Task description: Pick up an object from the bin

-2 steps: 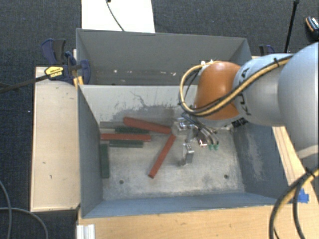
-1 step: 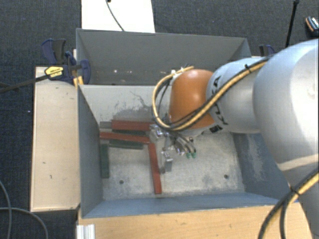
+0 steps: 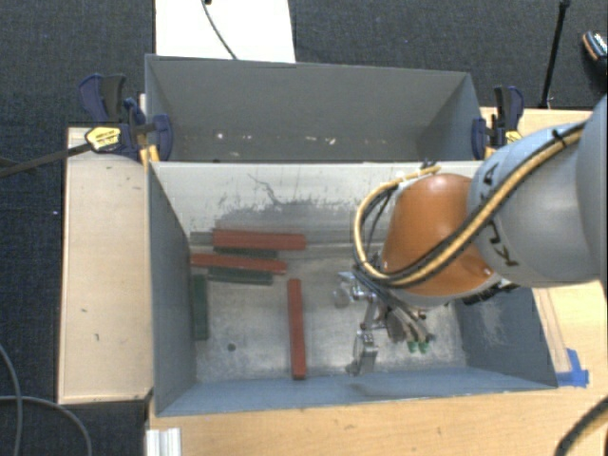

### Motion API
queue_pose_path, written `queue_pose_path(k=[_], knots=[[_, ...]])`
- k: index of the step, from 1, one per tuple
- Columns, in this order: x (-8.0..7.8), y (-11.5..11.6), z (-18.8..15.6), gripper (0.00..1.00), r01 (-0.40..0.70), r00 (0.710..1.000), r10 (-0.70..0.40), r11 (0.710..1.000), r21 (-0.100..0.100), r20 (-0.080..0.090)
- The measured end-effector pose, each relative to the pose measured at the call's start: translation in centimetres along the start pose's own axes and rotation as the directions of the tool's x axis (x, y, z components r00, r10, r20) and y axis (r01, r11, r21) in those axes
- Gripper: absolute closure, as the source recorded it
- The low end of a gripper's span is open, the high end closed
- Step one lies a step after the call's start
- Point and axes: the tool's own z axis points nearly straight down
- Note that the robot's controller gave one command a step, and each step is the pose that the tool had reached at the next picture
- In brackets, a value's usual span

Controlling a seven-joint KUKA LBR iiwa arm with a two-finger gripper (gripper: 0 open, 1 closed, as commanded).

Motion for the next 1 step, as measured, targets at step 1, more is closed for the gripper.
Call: queue_pose_path(k=[1], knots=[[-0.11, 3.62, -4.78, 0.00, -0.031, 0.999, 0.031, 1.000, -0.004, 0.008]])
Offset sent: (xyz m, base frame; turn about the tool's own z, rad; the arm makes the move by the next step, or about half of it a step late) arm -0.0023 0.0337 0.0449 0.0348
